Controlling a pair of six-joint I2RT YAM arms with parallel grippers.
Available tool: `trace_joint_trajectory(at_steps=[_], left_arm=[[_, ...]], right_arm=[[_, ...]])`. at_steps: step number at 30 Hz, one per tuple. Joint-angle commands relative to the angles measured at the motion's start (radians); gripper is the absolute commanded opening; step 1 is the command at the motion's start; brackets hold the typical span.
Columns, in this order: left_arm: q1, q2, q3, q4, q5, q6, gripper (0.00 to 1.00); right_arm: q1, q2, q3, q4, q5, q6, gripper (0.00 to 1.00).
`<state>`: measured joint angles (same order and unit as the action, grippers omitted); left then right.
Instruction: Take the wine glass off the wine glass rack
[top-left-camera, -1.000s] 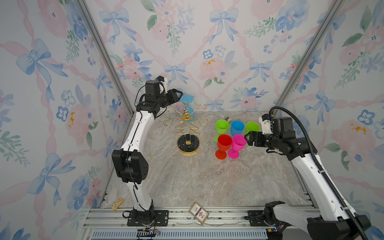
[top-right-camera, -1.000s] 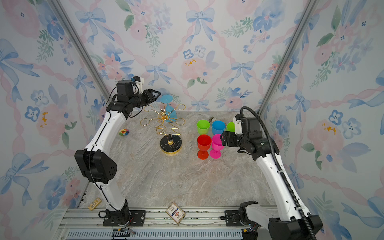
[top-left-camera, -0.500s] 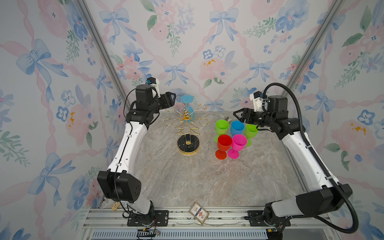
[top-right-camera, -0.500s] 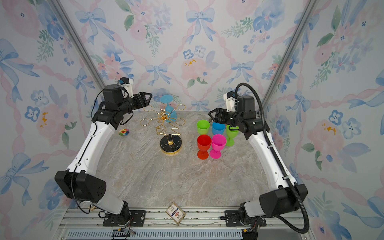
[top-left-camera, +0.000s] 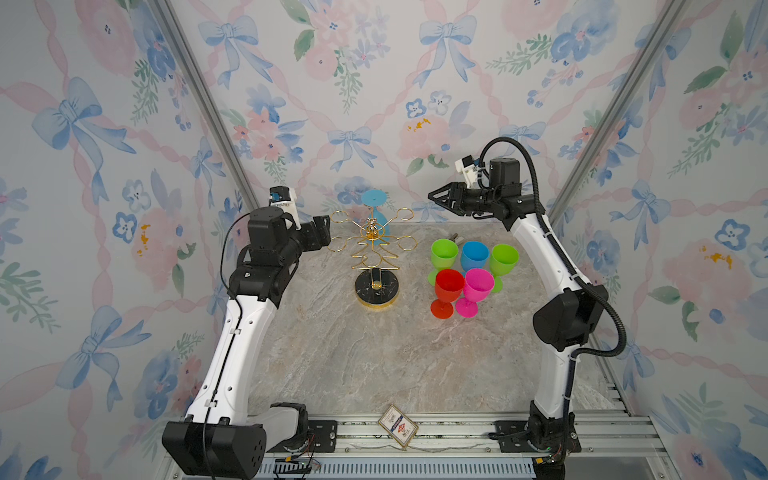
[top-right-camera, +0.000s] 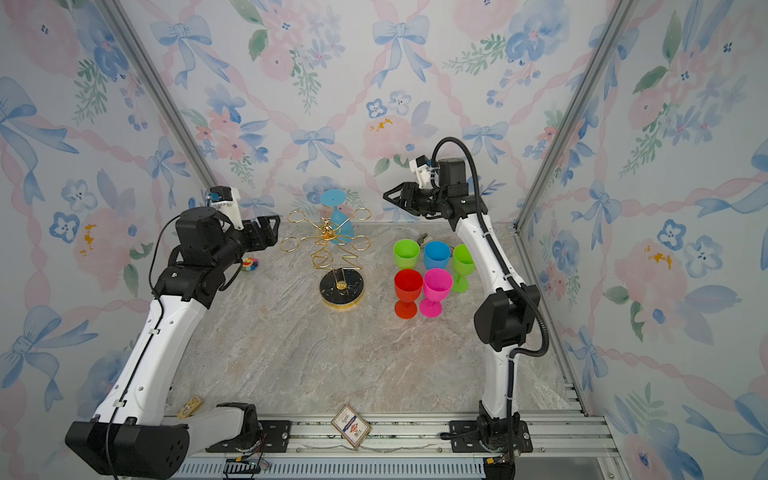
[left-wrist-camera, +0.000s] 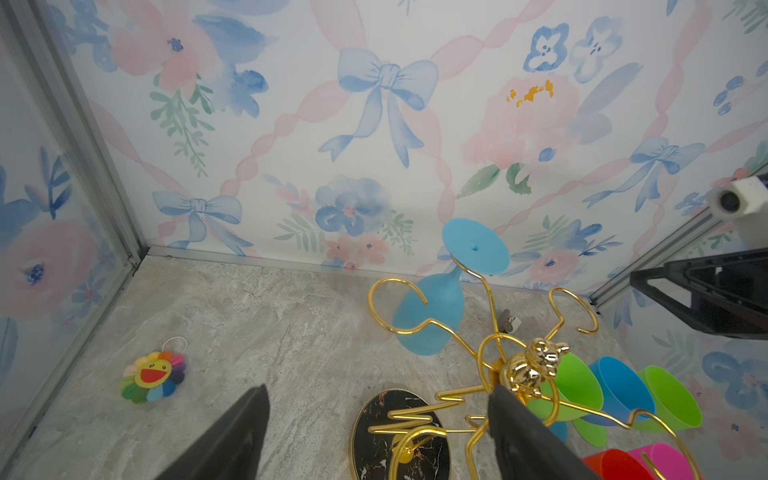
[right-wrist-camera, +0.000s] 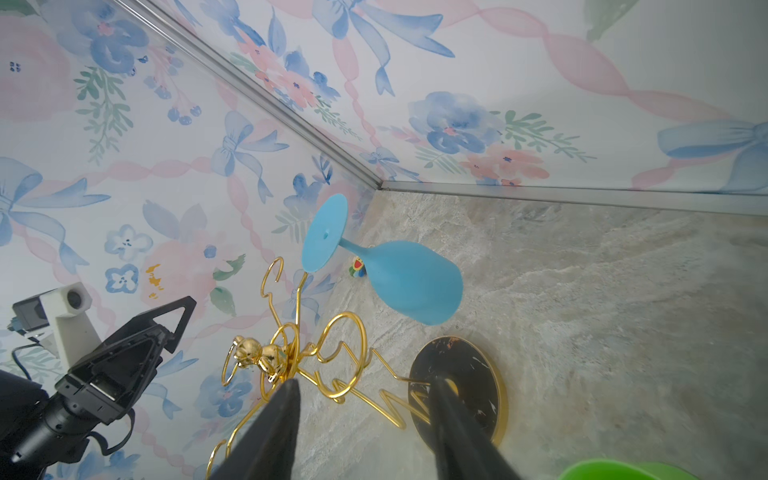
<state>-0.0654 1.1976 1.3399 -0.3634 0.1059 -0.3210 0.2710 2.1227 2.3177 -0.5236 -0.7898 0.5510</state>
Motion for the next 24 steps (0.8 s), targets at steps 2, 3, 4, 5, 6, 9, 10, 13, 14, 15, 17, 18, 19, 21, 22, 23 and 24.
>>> trace_joint_trajectory(at_steps=[2,3,4,5,6,9,10,13,14,15,17,18,19,21,22,23,24], left_arm=[[0.013,-0.033,-0.028,-0.011,0.048,0.004,0.82],[0.015,-0.039,-0.032,-0.014,0.067,-0.001,0.82],[0.015,-0.047,-0.039,-0.017,0.087,-0.004,0.81],[0.015,-0.052,-0.044,-0.017,0.114,-0.006,0.81],[0.015,-0.058,-0.047,-0.023,0.141,-0.007,0.80],[0.016,-0.072,-0.054,-0.057,0.190,-0.006,0.78],[0.016,-0.080,-0.062,-0.068,0.202,-0.007,0.78],[0.016,-0.118,-0.096,-0.090,0.219,-0.020,0.76],[0.016,-0.128,-0.108,-0.096,0.219,-0.021,0.76],[0.016,-0.141,-0.120,-0.105,0.218,-0.024,0.76],[0.016,-0.156,-0.134,-0.123,0.219,-0.029,0.76],[0.017,-0.159,-0.142,-0.126,0.222,-0.034,0.76],[0.016,-0.163,-0.150,-0.129,0.225,-0.042,0.75],[0.016,-0.166,-0.165,-0.129,0.230,-0.061,0.75],[0.017,-0.163,-0.172,-0.130,0.230,-0.072,0.74],[0.016,-0.161,-0.177,-0.128,0.229,-0.081,0.73],[0.016,-0.157,-0.183,-0.126,0.228,-0.093,0.72]], right_arm=[[0.028,0.102,0.195,-0.064,-0.060,0.042,0.50],[0.031,0.118,0.218,-0.065,-0.060,0.049,0.50],[0.033,0.126,0.220,-0.060,-0.061,0.053,0.50],[0.036,0.126,0.214,-0.054,-0.059,0.053,0.50],[0.036,0.124,0.203,-0.052,-0.057,0.052,0.50],[0.043,0.111,0.169,-0.071,-0.047,0.034,0.49],[0.048,0.107,0.160,-0.097,-0.037,0.016,0.48],[0.071,0.086,0.140,-0.181,-0.012,-0.059,0.47],[0.078,0.077,0.125,-0.191,0.022,-0.074,0.47],[0.085,0.067,0.106,-0.194,0.027,-0.085,0.47],[0.093,0.055,0.077,-0.197,0.041,-0.094,0.47],[0.094,0.053,0.069,-0.197,0.049,-0.094,0.47],[0.094,0.052,0.063,-0.196,0.055,-0.094,0.47],[0.093,0.055,0.055,-0.184,0.057,-0.087,0.47],[0.094,0.057,0.054,-0.175,0.058,-0.080,0.47],[0.094,0.059,0.053,-0.164,0.051,-0.074,0.47],[0.094,0.062,0.051,-0.149,0.044,-0.060,0.47]])
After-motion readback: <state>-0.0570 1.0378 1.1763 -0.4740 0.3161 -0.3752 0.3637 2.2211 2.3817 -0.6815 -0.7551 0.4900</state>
